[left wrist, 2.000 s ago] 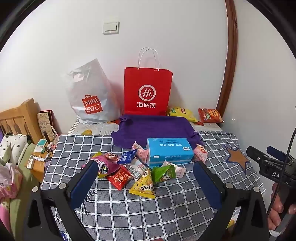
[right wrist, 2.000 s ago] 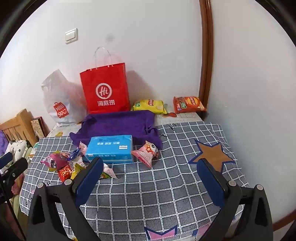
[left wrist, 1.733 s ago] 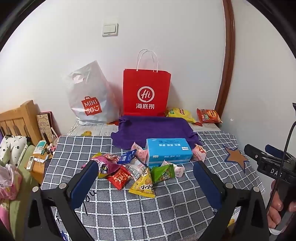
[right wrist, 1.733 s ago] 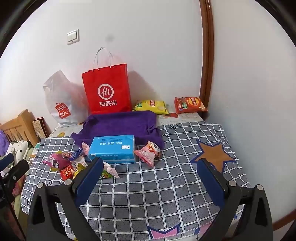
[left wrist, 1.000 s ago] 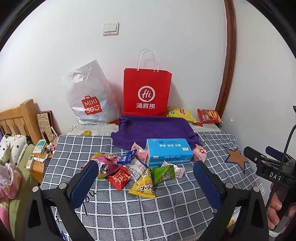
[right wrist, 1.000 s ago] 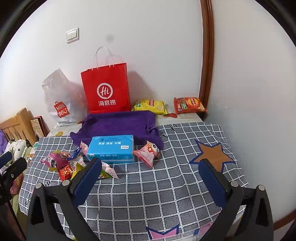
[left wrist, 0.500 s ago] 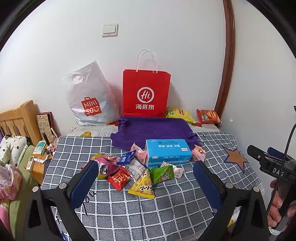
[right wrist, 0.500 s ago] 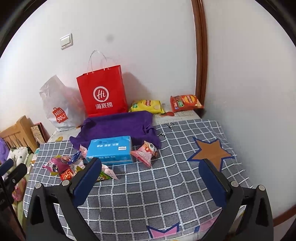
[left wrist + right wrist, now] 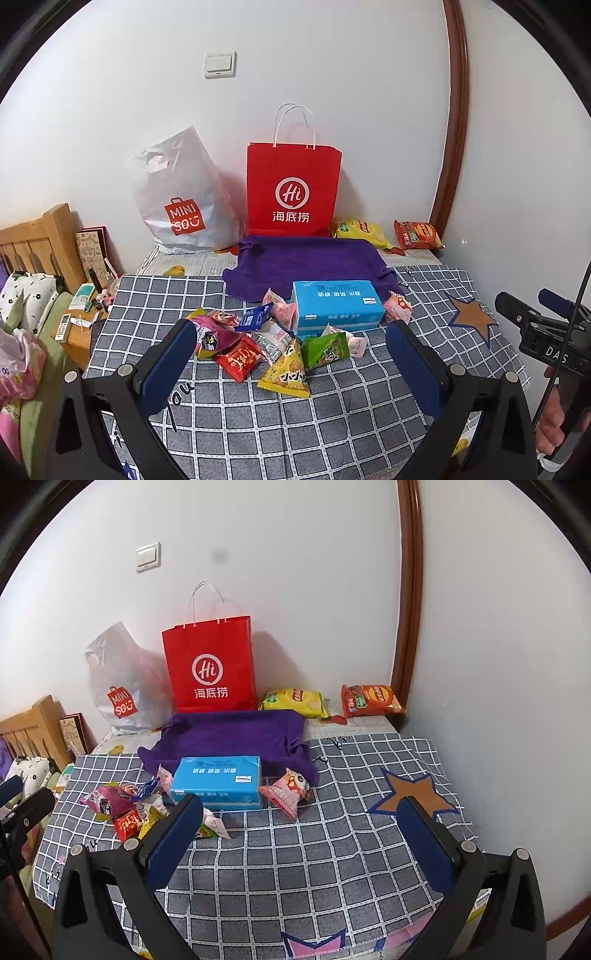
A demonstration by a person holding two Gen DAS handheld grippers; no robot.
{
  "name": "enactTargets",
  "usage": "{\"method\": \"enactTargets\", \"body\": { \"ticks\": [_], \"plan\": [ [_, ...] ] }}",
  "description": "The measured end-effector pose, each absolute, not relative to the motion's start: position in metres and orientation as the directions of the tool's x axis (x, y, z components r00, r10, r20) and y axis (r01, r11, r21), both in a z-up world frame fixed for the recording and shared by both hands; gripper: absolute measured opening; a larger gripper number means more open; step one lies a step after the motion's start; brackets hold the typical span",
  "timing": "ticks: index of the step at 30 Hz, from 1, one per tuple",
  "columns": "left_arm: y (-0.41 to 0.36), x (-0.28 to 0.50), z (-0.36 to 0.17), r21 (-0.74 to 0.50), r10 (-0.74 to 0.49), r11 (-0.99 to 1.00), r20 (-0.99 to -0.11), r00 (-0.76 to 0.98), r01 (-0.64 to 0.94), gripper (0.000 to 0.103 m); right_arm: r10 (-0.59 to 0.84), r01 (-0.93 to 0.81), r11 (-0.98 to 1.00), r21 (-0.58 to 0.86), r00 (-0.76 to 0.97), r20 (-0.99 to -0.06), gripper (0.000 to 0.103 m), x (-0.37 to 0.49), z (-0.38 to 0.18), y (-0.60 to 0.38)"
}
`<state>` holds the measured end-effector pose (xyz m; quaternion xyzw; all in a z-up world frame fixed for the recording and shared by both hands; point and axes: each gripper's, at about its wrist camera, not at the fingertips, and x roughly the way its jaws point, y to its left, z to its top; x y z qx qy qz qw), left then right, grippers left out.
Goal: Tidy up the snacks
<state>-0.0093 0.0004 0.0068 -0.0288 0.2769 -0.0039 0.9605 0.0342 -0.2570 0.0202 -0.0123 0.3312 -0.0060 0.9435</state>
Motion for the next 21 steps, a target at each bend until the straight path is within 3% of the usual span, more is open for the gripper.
{"method": "enactTargets", "body": {
  "ticks": [21],
  "plan": [
    [0.0023,-0.0113,0.0067,-0.068,-0.028,0.998,-0.527,0.850,-0.009,0.103,0.005,-0.012,1.000,-0.009,0.802,-0.597,0.103,0.0303,0.0206,-0.2571]
  ]
}}
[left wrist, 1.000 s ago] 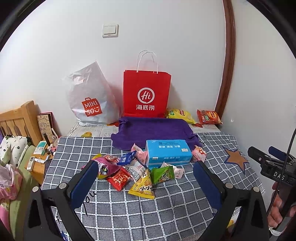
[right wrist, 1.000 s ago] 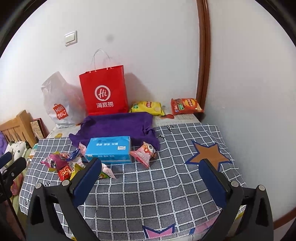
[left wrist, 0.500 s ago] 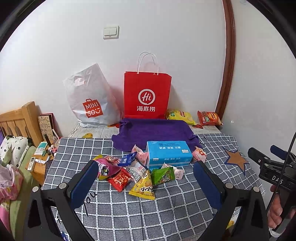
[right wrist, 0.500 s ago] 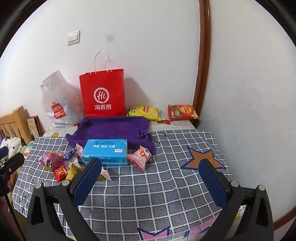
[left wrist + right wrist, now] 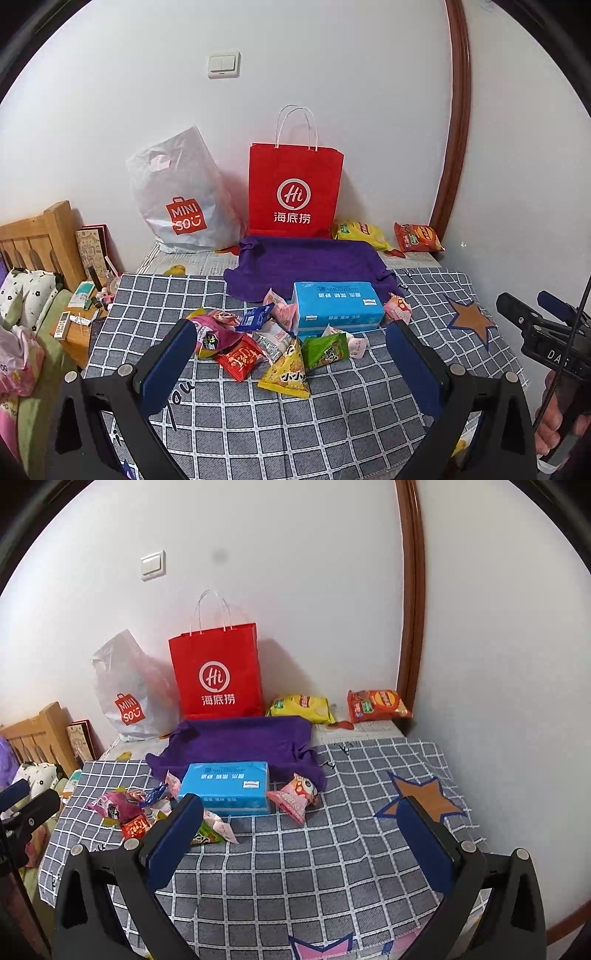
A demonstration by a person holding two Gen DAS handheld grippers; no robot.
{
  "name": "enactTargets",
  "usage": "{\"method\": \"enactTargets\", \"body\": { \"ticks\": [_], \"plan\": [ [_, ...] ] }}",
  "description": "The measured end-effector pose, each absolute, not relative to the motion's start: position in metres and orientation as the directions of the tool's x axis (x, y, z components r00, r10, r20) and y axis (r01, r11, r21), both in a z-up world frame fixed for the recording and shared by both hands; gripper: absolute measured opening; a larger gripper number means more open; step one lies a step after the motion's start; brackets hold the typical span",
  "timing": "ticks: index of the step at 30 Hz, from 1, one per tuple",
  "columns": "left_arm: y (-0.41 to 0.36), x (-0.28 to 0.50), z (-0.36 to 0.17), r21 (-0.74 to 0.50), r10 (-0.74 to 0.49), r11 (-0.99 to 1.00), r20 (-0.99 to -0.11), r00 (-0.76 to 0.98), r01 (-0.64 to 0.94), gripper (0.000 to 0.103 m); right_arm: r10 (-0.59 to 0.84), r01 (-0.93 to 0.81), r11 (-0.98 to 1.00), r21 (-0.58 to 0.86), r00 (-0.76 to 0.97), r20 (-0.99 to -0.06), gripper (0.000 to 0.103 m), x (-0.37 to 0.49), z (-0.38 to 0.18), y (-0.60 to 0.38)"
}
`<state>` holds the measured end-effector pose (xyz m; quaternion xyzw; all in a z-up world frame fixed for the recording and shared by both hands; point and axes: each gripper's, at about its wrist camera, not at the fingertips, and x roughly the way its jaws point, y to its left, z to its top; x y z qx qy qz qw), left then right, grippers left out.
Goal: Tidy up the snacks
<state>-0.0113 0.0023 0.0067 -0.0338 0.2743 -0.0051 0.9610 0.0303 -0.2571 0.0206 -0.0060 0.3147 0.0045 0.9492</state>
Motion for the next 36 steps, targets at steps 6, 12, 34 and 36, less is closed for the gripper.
{"method": "enactTargets", "body": {
  "ticks": [6,12,34,36],
  "plan": [
    [0.003,-0.013,0.009,-0.077,-0.044,0.997,-0.514,0.857,0.004,0.103,-0.002,-0.013,1.000,-0.022,0.812,-0.584,0.103,0.027,0.024,-0.256],
    [0.000,-0.016,0.010,-0.068,-0.036,0.998,-0.505,0.862,0.002,0.103,0.005,-0.009,1.000,-0.004,0.821,-0.571,0.103,0.025,0.026,-0.259],
    [-0.003,-0.013,0.005,-0.025,-0.008,1.000,-0.497,0.868,-0.005,0.103,0.003,-0.028,0.999,-0.032,0.801,-0.599,0.103,0.032,0.010,-0.251],
    [-0.002,-0.007,0.000,-0.030,-0.018,1.000,-0.511,0.860,0.003,0.103,-0.001,-0.018,0.999,-0.026,0.799,-0.601,0.103,0.038,0.006,-0.252]
  ]
}}
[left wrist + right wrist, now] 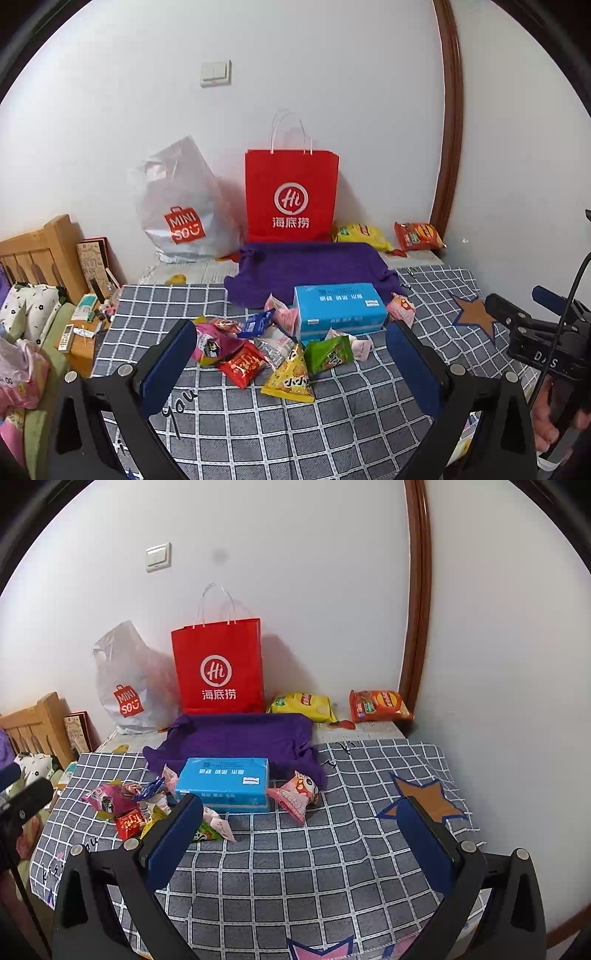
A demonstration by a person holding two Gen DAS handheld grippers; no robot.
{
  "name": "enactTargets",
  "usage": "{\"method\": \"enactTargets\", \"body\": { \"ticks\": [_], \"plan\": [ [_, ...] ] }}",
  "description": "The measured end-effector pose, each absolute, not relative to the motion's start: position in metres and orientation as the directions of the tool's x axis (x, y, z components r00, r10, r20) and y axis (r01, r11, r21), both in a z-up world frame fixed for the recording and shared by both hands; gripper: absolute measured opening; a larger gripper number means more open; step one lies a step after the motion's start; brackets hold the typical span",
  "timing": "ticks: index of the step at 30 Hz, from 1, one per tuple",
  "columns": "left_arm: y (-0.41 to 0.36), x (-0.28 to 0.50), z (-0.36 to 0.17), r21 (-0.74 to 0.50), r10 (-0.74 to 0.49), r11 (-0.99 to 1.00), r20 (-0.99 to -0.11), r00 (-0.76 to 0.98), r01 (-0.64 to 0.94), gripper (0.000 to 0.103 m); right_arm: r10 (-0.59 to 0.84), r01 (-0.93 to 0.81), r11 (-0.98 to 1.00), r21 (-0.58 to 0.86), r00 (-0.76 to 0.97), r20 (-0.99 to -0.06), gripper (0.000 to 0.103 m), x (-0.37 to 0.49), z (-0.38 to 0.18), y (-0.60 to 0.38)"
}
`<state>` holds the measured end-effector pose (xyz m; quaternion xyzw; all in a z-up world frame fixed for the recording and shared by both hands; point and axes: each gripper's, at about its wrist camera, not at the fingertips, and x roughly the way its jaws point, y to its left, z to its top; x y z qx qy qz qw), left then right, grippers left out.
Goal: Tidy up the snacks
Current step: 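Grasp the panda-print snack packet with the right gripper while the left grasps the pink packet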
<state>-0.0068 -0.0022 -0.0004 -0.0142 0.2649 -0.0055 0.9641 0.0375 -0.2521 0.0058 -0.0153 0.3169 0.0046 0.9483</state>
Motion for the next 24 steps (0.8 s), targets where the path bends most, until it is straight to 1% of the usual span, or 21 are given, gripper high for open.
{"method": "enactTargets", "body": {
  "ticks": [3,8,13,15,17,19,21,24],
  "plan": [
    [-0.001,0.001,-0.009,-0.039,-0.028,0.999,-0.534,0.845,0.008,0.103,-0.005,-0.014,0.999,-0.028,0.801,-0.598,0.103,0.046,-0.002,-0.252],
    [0.004,0.022,-0.022,-0.034,-0.006,0.999,-0.567,0.823,-0.016,0.103,-0.003,-0.012,1.000,-0.018,0.766,-0.643,0.103,0.068,-0.021,-0.255],
    [0.010,0.043,-0.036,-0.047,-0.005,0.999,-0.587,0.809,-0.027,0.103,-0.070,0.021,0.996,-0.083,0.758,-0.648,0.103,0.088,-0.040,-0.255],
    [0.014,0.051,-0.040,-0.069,-0.011,0.997,-0.596,0.803,-0.038,0.103,-0.089,0.029,0.995,-0.099,0.730,-0.678,0.103,0.099,-0.049,-0.255],
    [0.020,0.059,-0.047,-0.106,-0.020,0.993,-0.600,0.799,-0.054,0.103,-0.084,0.037,0.996,-0.082,0.706,-0.703,0.103,0.109,-0.056,-0.257],
    [0.025,0.067,-0.053,-0.116,-0.012,0.990,-0.613,0.790,-0.075,0.103,-0.065,0.040,0.998,-0.052,0.708,-0.703,0.103,0.116,-0.062,-0.261],
    [0.028,0.074,-0.059,-0.113,-0.003,0.990,-0.627,0.779,-0.087,0.103,-0.035,0.034,0.999,-0.015,0.711,-0.703,0.103,0.121,-0.068,-0.266],
    [0.038,0.090,-0.073,-0.093,0.034,0.987,-0.675,0.737,-0.131,0.103,-0.003,0.038,0.999,0.032,0.690,-0.724,0.103,0.134,-0.081,-0.276]
  ]
}}
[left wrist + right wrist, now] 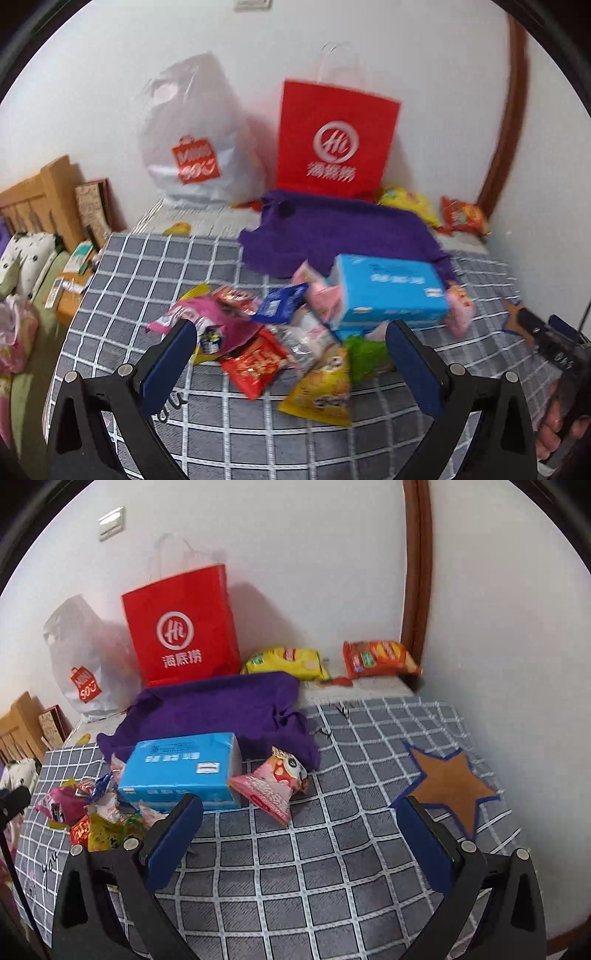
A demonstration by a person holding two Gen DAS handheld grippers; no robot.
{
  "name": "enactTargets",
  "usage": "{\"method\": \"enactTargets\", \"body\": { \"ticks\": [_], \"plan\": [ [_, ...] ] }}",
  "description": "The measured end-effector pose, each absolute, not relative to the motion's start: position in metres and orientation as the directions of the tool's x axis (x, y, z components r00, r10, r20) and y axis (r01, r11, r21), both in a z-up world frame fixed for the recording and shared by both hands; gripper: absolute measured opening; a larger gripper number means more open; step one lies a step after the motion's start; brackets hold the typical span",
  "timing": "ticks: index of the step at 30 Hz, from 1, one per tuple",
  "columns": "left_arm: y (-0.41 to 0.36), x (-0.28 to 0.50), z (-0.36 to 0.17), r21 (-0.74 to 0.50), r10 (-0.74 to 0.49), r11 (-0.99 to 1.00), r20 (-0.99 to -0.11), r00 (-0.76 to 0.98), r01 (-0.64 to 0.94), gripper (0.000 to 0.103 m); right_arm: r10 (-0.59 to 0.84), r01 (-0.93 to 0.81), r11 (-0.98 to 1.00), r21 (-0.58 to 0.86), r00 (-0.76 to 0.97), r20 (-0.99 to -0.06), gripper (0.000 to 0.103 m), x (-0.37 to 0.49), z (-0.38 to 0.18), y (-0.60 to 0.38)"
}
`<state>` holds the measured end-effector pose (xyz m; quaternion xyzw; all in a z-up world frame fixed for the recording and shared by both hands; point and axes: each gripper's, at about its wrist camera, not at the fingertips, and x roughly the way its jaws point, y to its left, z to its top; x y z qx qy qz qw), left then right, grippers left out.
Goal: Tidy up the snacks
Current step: 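Grasp the panda-print snack packet with the right gripper while the left grasps the pink packet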
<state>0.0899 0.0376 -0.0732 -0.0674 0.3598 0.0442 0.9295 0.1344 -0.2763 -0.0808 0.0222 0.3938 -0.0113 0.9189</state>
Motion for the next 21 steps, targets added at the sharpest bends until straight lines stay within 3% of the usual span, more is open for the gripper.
{"method": "enactTargets", "body": {
  "ticks": [3,5,8,21],
  "plan": [
    [0.046,0.103,-0.086,-0.096,0.028,0.986,-0.710,0.703,-0.137,0.103,0.027,0.045,0.996,0.074,0.649,-0.761,0.097,0.152,-0.098,-0.285],
    [0.049,0.109,-0.091,-0.088,0.037,0.986,-0.719,0.694,-0.144,0.103,0.050,0.037,0.995,0.095,0.633,-0.772,0.083,0.161,-0.107,-0.288],
    [0.055,0.118,-0.096,-0.098,0.029,0.985,-0.725,0.688,-0.144,0.103,0.085,0.016,0.993,0.116,0.586,-0.806,0.074,0.182,-0.126,-0.285],
    [0.080,0.144,-0.105,-0.096,0.063,0.976,-0.736,0.674,-0.196,0.103,0.161,0.047,0.977,0.209,0.482,-0.861,0.070,0.257,-0.178,-0.278]
  ]
}}
